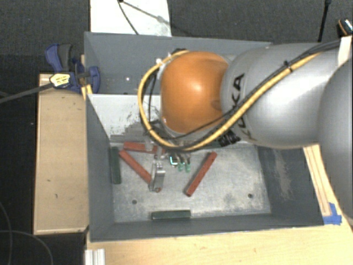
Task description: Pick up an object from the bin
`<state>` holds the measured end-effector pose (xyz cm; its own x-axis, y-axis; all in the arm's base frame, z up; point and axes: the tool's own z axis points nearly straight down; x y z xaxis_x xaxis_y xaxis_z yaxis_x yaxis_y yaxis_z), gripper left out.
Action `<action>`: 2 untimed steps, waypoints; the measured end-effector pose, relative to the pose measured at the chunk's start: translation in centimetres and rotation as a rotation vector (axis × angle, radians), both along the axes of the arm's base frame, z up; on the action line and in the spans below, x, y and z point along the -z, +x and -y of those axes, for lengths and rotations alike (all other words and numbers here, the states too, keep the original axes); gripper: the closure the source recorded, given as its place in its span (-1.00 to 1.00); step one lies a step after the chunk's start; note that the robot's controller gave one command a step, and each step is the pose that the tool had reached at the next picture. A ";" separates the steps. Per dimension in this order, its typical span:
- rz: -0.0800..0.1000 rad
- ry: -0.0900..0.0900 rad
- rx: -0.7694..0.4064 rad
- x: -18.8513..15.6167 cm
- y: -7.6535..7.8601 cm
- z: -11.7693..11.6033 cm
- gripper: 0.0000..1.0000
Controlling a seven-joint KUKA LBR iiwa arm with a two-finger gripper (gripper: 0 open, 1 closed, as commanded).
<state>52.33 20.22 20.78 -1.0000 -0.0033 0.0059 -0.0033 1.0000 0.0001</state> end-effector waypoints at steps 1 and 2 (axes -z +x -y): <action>-0.001 -0.003 0.145 14.1 -0.9 5.5 -1.00; 0.007 0.001 0.149 13.7 -0.7 5.3 1.00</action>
Offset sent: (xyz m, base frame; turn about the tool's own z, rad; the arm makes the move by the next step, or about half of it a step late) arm -0.0069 -0.0532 -0.1370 0.1466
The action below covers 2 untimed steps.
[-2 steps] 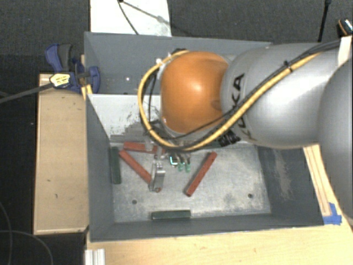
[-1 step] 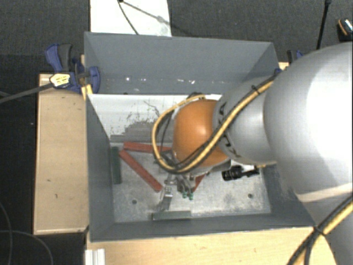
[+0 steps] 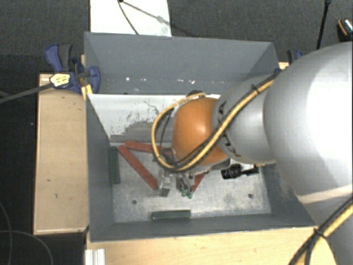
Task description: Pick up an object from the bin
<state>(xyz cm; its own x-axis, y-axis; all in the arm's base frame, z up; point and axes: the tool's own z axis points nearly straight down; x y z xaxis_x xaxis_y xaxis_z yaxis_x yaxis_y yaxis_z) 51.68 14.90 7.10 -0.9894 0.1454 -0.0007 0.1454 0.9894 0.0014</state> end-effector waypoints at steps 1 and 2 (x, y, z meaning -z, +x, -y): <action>0.000 0.000 0.002 0.0 0.0 0.0 -1.00; 0.004 0.003 0.057 0.0 3.5 -4.8 -1.00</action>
Offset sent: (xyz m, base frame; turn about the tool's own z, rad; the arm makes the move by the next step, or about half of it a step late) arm 0.0000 0.0000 0.0000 0.0000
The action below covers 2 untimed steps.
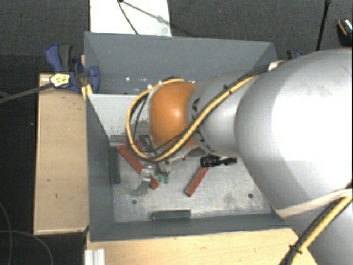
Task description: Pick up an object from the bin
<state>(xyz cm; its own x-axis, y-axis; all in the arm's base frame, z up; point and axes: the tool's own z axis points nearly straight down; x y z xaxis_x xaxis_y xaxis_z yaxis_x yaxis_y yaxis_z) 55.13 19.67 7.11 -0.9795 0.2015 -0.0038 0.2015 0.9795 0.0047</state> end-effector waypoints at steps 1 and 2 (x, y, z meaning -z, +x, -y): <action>-0.002 -0.006 0.010 0.0 0.0 0.6 1.00; 0.004 0.000 -0.024 -13.5 -1.5 -0.8 1.00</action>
Offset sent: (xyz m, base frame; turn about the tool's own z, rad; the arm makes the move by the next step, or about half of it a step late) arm 0.0000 0.0000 0.0000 0.0000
